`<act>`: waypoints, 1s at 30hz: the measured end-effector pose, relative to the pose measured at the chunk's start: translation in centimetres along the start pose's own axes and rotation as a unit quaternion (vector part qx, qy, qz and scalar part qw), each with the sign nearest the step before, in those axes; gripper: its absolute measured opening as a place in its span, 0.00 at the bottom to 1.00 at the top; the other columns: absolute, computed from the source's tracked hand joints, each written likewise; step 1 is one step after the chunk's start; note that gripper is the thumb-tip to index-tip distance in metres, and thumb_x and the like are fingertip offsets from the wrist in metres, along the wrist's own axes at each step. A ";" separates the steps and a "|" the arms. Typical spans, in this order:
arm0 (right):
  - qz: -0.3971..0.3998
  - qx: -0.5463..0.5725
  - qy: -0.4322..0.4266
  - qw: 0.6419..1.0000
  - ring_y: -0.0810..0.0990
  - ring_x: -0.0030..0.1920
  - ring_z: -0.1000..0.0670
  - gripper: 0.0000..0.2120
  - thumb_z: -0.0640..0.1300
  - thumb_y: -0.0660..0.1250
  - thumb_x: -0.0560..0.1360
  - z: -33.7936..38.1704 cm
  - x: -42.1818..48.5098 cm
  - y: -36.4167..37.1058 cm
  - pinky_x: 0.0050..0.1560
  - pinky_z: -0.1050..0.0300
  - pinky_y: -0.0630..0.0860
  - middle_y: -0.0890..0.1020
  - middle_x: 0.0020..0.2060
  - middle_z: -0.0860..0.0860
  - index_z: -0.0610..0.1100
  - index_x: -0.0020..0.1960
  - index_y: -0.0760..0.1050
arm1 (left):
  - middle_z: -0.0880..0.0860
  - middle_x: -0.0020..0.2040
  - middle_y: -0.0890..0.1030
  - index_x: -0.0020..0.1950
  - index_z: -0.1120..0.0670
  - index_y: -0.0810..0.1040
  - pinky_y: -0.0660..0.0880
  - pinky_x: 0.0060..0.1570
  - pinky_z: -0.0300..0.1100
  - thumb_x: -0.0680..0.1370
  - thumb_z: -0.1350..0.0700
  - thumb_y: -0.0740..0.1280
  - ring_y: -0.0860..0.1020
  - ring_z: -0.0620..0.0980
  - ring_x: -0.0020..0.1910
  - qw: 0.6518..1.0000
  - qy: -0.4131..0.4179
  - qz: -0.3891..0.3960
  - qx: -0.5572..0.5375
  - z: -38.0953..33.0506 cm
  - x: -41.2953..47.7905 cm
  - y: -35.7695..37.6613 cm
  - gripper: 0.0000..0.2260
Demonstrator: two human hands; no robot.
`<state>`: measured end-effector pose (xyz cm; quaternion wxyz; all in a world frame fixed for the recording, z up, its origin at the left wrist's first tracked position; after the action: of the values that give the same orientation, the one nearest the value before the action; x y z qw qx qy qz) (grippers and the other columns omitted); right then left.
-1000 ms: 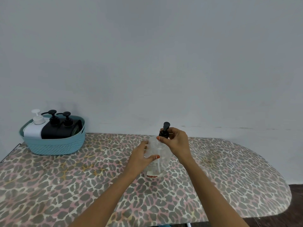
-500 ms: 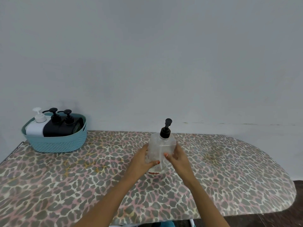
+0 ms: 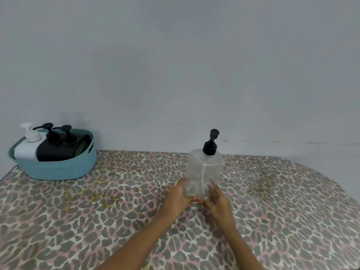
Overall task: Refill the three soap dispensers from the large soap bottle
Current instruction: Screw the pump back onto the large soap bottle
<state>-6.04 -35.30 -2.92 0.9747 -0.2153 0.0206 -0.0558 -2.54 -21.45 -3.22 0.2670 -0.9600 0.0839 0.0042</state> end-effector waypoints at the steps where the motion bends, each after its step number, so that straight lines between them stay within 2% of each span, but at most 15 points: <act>1: -0.005 -0.001 -0.001 1.000 0.78 0.49 0.54 0.32 0.35 0.69 0.71 -0.1 0.7 -1.0 0.52 0.62 0.76 0.78 0.53 0.50 0.41 0.71 0.60 | 0.54 0.59 0.79 0.67 0.55 0.67 0.72 0.58 0.36 0.70 0.57 0.73 0.78 0.48 0.57 1.000 0.002 0.006 -0.002 -0.7 0.9 0.6 0.27; 4: -0.022 -0.017 -0.005 1.000 0.75 0.52 0.53 0.31 0.32 0.68 0.71 -0.5 3.5 -4.2 0.52 0.66 0.72 0.75 0.54 0.51 0.39 0.70 0.61 | 0.54 0.59 0.79 0.65 0.55 0.69 0.73 0.58 0.39 0.70 0.57 0.72 0.77 0.50 0.57 1.000 0.016 0.005 0.006 -3.4 4.1 2.8 0.25; 7: -0.056 -0.049 -0.014 0.997 0.77 0.58 0.45 0.32 0.32 0.70 0.70 -1.8 7.1 -7.4 0.58 0.55 0.74 0.77 0.58 0.44 0.39 0.70 0.62 | 0.57 0.57 0.79 0.62 0.57 0.71 0.73 0.56 0.41 0.70 0.59 0.72 0.78 0.52 0.55 1.000 0.023 0.006 0.003 -5.9 7.5 5.5 0.22; 9: -0.067 -0.059 -0.017 0.996 0.76 0.60 0.44 0.33 0.32 0.70 0.69 -2.4 9.0 -9.0 0.60 0.52 0.73 0.76 0.60 0.43 0.39 0.70 0.61 | 0.57 0.55 0.80 0.61 0.58 0.72 0.74 0.54 0.43 0.70 0.59 0.72 0.78 0.54 0.54 1.000 0.021 0.004 0.005 -7.3 9.5 7.0 0.20; 12: -0.059 -0.041 -0.004 0.997 0.72 0.63 0.49 0.34 0.31 0.68 0.71 -3.6 11.7 -10.9 0.60 0.59 0.69 0.73 0.64 0.43 0.39 0.72 0.57 | 0.57 0.54 0.80 0.59 0.58 0.74 0.76 0.53 0.45 0.69 0.57 0.73 0.79 0.54 0.53 1.000 0.021 0.014 0.002 -8.5 12.5 9.1 0.20; 16: -0.051 -0.054 0.006 0.997 0.70 0.66 0.47 0.35 0.31 0.67 0.72 -5.1 14.5 -12.4 0.64 0.53 0.69 0.70 0.67 0.41 0.40 0.73 0.54 | 0.57 0.55 0.79 0.61 0.59 0.72 0.74 0.51 0.41 0.70 0.58 0.72 0.78 0.54 0.53 1.000 0.008 0.030 0.002 -9.1 15.2 10.8 0.21; 20: -0.053 -0.084 0.018 0.995 0.72 0.65 0.41 0.34 0.31 0.66 0.72 -6.3 16.5 -13.0 0.62 0.52 0.69 0.70 0.67 0.40 0.40 0.73 0.55 | 0.58 0.55 0.79 0.61 0.60 0.71 0.73 0.49 0.39 0.71 0.58 0.72 0.78 0.54 0.52 0.999 -0.006 0.031 0.006 -8.8 17.0 11.9 0.21; 24: -0.051 -0.054 0.028 0.997 0.71 0.66 0.42 0.31 0.28 0.65 0.72 -7.7 16.9 -13.1 0.59 0.56 0.71 0.70 0.67 0.39 0.38 0.72 0.57 | 0.58 0.55 0.79 0.62 0.60 0.71 0.72 0.49 0.38 0.71 0.58 0.72 0.79 0.55 0.53 0.999 -0.012 0.032 0.030 -8.5 17.6 12.3 0.22; 27: -0.061 -0.052 0.017 0.997 0.71 0.66 0.43 0.30 0.29 0.65 0.72 -8.2 16.8 -13.0 0.60 0.55 0.71 0.70 0.67 0.40 0.38 0.71 0.58 | 0.58 0.55 0.79 0.61 0.60 0.71 0.72 0.49 0.38 0.70 0.58 0.73 0.78 0.55 0.53 0.999 -0.009 0.039 0.036 -8.4 17.7 12.3 0.22; 30: -0.063 -0.057 0.022 0.996 0.73 0.64 0.44 0.30 0.31 0.66 0.73 -8.0 16.5 -12.9 0.57 0.60 0.70 0.72 0.65 0.43 0.39 0.72 0.58 | 0.59 0.57 0.79 0.62 0.60 0.71 0.72 0.51 0.39 0.71 0.58 0.72 0.78 0.55 0.55 0.998 -0.015 0.048 0.041 -8.5 17.6 12.2 0.22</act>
<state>8.49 -52.24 -4.97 0.9548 -0.2698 0.0315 -0.1205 12.51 -38.92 -3.12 0.3067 -0.9430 0.1260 0.0284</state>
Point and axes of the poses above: each hand's wrist, its own x-axis towards the middle knuckle, its own y-axis out of the palm, z = x × y, the point moved 1 cm from there along x, towards the middle knuckle
